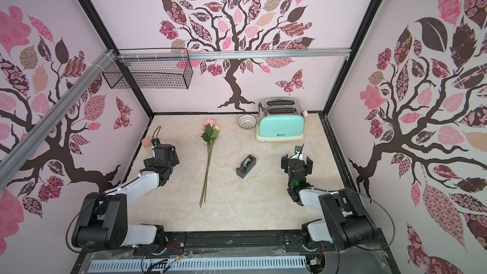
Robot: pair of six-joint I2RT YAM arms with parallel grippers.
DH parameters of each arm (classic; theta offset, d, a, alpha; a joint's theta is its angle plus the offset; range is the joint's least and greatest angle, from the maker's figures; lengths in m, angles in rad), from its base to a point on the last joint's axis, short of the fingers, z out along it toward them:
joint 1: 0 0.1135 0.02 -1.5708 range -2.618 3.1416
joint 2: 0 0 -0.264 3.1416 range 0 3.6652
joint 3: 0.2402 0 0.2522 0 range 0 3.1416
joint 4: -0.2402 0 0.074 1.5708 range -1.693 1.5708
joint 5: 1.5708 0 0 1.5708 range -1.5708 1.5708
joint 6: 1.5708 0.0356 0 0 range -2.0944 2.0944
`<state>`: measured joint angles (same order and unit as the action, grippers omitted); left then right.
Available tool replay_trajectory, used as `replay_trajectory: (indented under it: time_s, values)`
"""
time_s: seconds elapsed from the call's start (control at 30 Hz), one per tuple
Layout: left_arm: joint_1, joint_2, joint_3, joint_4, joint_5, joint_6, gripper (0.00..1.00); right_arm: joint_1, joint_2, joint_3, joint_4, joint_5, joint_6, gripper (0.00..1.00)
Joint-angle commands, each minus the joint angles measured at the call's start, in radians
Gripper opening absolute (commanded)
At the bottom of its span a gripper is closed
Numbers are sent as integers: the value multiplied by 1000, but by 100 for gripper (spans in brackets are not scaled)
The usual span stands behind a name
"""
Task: Wrap bouquets with tape
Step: Reset both arms
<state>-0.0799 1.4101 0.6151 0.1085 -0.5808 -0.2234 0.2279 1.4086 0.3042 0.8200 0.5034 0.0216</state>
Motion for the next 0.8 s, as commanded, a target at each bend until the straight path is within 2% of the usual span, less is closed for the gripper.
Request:
replay_trajectory:
  time_s: [0.0,0.07,0.13,0.23,0.3,0.43,0.47,0.57,0.77]
  values:
    - [18,51,-73,326,37,92,98,-29,80,64,149,-88,-37,100]
    - [24,64,-83,395,96,110,98,-47,118,62,190,-126,-58,100]
    - [32,80,-114,492,158,133,98,-91,137,44,244,-175,-19,100]
    - [41,131,-170,669,225,164,98,-182,138,-2,291,-365,37,100]
    - [52,110,-162,601,257,152,98,-185,158,-19,352,-370,33,100]
    - [83,146,-232,759,375,162,98,-185,162,-25,370,-370,35,100]
    - [83,166,-242,815,372,165,98,-185,164,-27,378,-370,32,100]
    - [83,142,-231,750,373,161,98,-184,171,-35,405,-371,31,100]
    - [84,144,-235,759,373,163,98,-171,168,-70,470,-392,-2,100]
